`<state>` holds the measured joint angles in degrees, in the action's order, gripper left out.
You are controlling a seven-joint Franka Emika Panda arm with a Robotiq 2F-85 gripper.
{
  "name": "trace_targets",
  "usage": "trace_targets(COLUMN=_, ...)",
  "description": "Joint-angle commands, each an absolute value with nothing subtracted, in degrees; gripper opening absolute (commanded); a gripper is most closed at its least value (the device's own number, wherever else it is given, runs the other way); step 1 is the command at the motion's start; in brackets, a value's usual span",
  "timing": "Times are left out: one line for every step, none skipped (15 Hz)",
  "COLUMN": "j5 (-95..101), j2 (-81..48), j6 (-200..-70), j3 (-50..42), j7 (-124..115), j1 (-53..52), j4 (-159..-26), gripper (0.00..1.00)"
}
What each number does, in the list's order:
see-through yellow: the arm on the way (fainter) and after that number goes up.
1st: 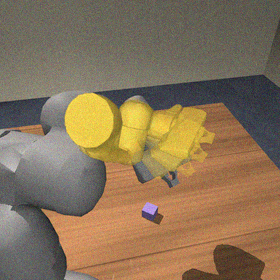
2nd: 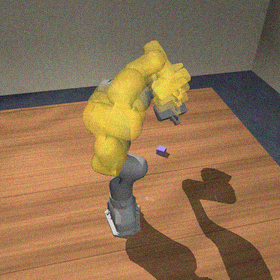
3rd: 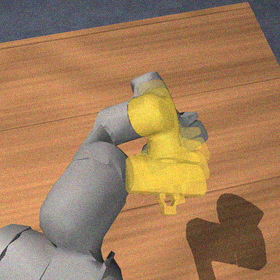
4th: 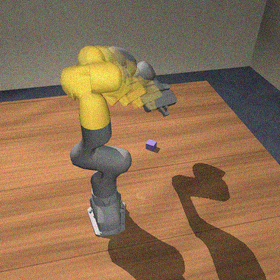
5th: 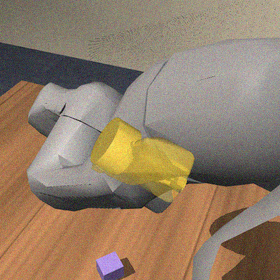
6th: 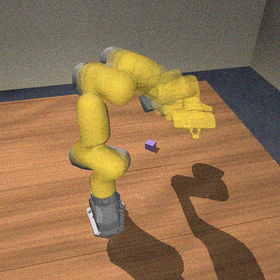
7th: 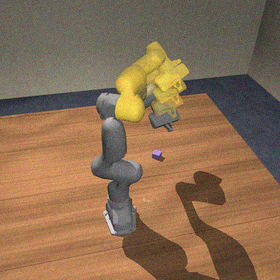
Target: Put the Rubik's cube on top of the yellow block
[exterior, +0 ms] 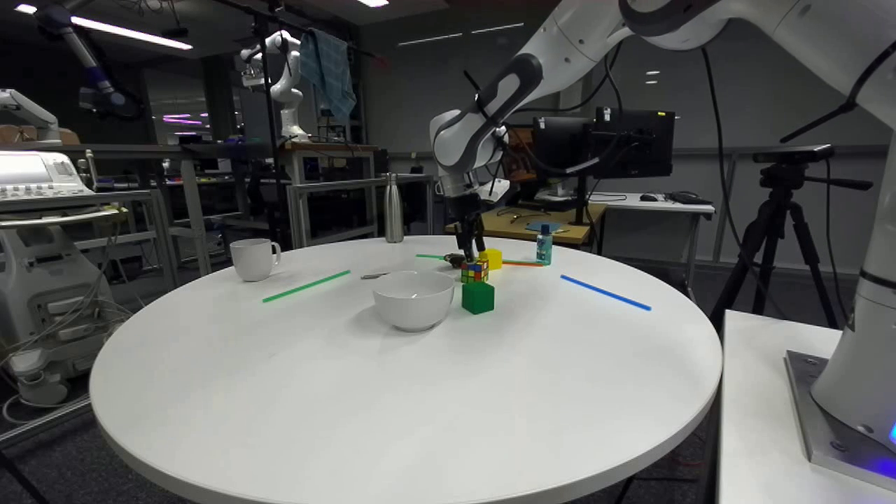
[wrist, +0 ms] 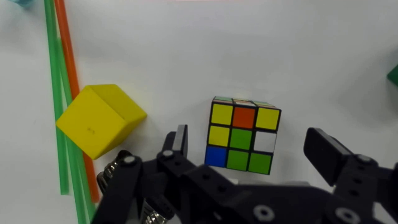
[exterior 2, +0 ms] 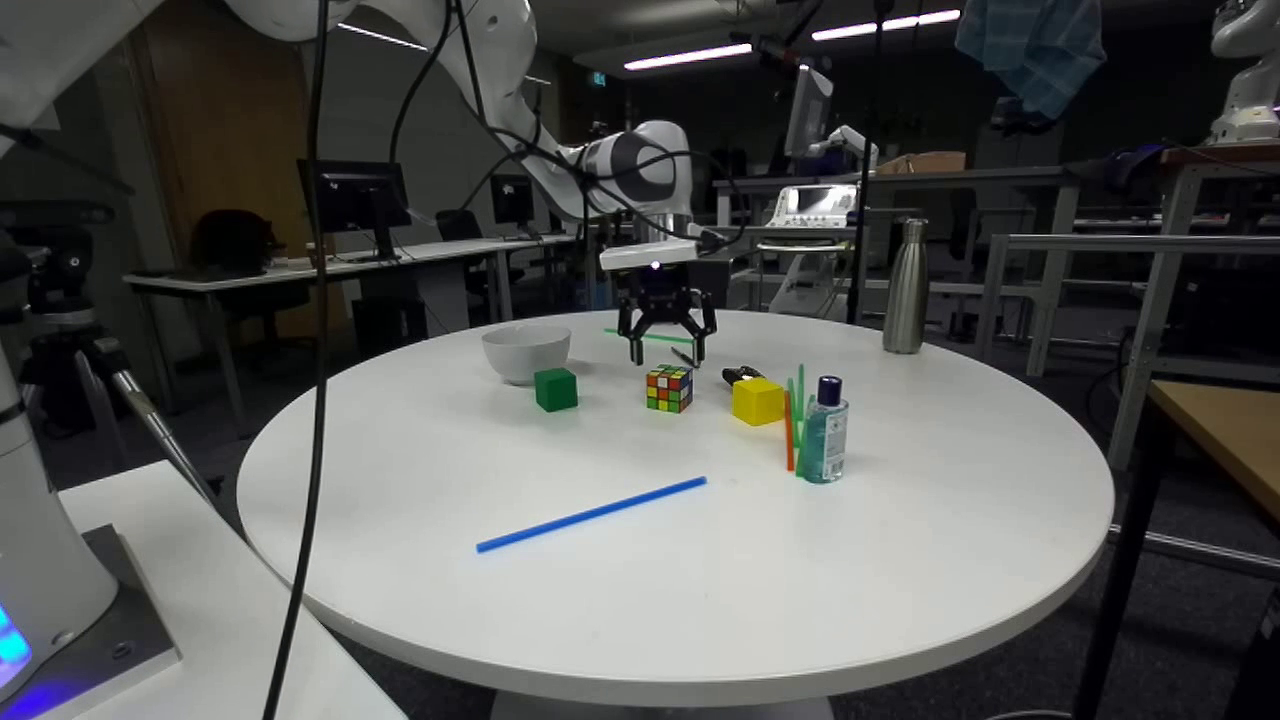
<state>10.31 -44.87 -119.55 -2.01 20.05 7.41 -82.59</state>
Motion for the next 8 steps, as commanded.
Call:
trace_targets(j5=8.9, j2=-47.6, j6=-118.9, j3=-0.9, j7=21.9, j1=8.6, j4=-79.2, gripper=1.0)
trace_targets(j5=8.9, j2=-47.8, j6=-118.8, j3=-0.9, j7=22.0, j1=8.7, j4=-79.2, gripper=1.0)
trace_targets(j5=9.0, j2=-48.0, j6=-118.8, j3=-1.0, j7=22.0, j1=8.7, j4=-79.2, gripper=1.0)
trace_targets(j5=8.9, j2=-48.1, j6=-118.7, j3=-1.0, j7=22.0, j1=8.8, j4=-79.3, gripper=0.78)
trace_targets(j5=8.9, j2=-48.1, j6=-118.7, j3=-1.0, j7=22.0, j1=8.8, j4=-79.5, gripper=0.74)
trace_targets(j5=8.9, j2=-48.2, j6=-118.7, j3=-0.9, j7=22.1, j1=8.9, j4=-79.6, gripper=0.68)
trace_targets(j5=8.9, j2=-48.1, j6=-118.8, j3=-1.0, j7=22.0, j1=9.0, j4=-79.9, gripper=0.6)
trace_targets(j5=8.9, j2=-48.1, j6=-118.9, j3=-1.0, j7=22.0, j1=9.0, j4=-80.0, gripper=0.53)
